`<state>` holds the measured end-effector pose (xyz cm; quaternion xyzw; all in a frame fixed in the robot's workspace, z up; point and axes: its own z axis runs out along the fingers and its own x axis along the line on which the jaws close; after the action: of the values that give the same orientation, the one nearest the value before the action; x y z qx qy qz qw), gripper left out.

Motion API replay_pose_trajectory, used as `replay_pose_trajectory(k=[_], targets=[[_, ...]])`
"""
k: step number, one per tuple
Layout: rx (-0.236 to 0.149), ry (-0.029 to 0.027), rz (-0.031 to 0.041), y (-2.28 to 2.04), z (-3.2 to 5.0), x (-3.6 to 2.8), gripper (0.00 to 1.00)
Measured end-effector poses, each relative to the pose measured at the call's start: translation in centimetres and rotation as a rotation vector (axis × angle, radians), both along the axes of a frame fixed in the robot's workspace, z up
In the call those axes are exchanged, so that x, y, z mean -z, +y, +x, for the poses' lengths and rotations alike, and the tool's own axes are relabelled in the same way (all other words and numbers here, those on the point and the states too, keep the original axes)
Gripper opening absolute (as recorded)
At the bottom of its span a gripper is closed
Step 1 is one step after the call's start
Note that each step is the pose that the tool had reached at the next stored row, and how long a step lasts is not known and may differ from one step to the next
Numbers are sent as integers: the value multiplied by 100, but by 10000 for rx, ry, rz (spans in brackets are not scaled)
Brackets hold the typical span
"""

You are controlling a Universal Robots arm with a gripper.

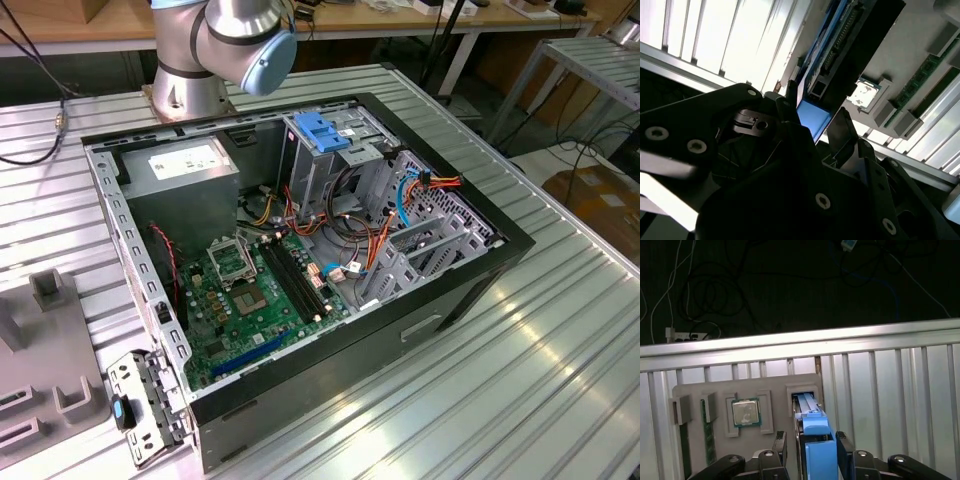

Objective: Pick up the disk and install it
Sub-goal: 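Pick up the disk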

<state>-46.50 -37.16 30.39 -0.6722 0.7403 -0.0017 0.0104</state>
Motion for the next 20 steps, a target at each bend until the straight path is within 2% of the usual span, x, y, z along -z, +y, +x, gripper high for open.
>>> replay_pose_trajectory(k=[4, 8, 20], targets=[[0, 37, -1, 1, -3, 64, 51], [1, 38, 6, 0, -3, 88, 51], [1, 38, 8, 26, -3, 99, 51]])
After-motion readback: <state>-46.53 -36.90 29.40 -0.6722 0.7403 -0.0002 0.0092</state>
